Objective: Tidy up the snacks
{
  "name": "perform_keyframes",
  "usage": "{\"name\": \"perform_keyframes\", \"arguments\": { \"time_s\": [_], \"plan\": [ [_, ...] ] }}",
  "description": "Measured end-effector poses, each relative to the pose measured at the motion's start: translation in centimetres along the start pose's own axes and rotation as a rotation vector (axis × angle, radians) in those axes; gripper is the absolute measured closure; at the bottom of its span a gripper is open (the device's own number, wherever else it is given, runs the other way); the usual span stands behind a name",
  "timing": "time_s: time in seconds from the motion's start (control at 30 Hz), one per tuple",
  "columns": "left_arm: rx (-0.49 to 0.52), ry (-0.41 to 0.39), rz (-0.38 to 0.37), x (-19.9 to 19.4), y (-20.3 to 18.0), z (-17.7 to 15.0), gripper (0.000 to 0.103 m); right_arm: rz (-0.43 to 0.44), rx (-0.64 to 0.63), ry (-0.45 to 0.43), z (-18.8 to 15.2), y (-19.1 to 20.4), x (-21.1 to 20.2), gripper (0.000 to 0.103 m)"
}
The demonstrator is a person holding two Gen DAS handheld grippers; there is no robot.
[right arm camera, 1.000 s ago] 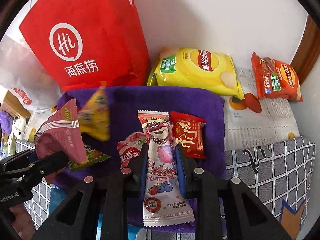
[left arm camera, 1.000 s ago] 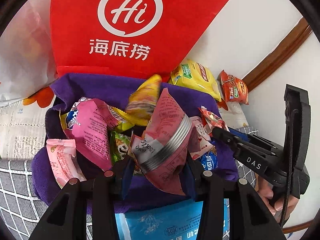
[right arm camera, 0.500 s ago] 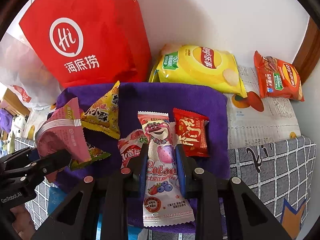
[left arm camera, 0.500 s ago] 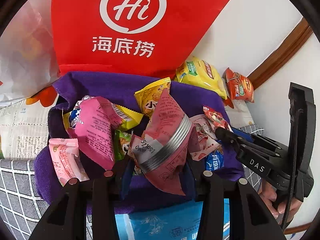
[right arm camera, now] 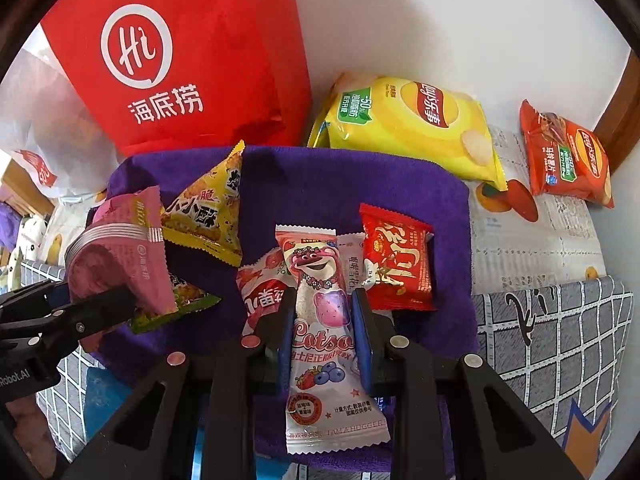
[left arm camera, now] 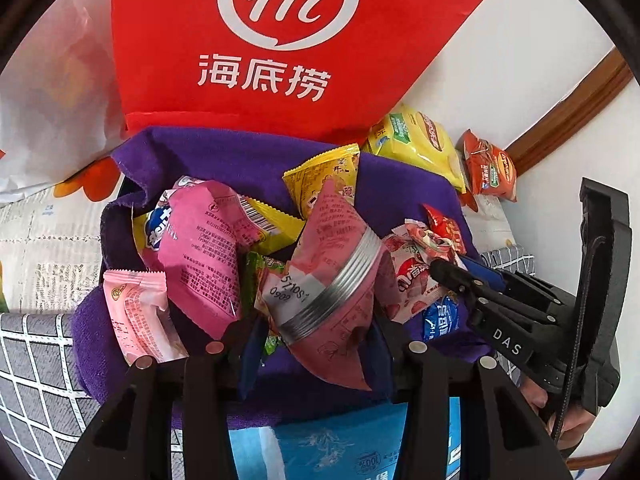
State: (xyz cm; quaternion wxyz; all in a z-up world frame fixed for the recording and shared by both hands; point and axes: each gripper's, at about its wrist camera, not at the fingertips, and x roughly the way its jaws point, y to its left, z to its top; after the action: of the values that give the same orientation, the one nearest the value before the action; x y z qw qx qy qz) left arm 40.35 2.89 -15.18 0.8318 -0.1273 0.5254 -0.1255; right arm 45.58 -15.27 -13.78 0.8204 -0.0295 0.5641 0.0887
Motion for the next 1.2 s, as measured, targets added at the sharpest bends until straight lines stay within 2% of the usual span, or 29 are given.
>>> {"name": "perform_keyframes", "arguments": {
  "time_s": [0.17, 0.47, 0.57, 0.73, 0.9, 1.03, 1.2],
  "plan": [
    [-0.006, 0.006, 0.008, 0.0, 0.2, 0.0, 0.058, -0.004, 0.002, 0.002, 0.0, -0.1, 0.1, 0.076],
    [0.020, -0.021, 0.010, -0.8, -0.1, 0.2, 0.046, -0.014, -0.014, -0.033, 0.1, 0.2, -1.1, 0.075],
    [0.025, -0.041, 0.018, -1.4, -0.2, 0.3, 0.044, -0.025, -0.036, -0.057, 0.1, 0.7, -1.7, 0.066],
    [0.028, -0.074, 0.053, -2.6, -0.2, 0.5, 0.038, -0.018, -0.053, -0.075, -0.1, 1.4, -2.5, 0.064],
    [0.027, -0.103, 0.040, -4.1, -0.1, 0.8, 0.038, -0.017, -0.038, -0.101, 0.2, 1.2, -4.1, 0.063],
    [0.025, -0.117, 0.049, -5.0, -0.2, 0.7, 0.038, -0.011, -0.007, -0.155, 0.2, 1.1, -6.3, 0.054],
    [0.042, -0.141, 0.036, -6.7, -1.0, 0.5, 0.036, -0.033, 0.024, -0.179, -0.5, 1.3, -9.0, 0.052]
  ]
}}
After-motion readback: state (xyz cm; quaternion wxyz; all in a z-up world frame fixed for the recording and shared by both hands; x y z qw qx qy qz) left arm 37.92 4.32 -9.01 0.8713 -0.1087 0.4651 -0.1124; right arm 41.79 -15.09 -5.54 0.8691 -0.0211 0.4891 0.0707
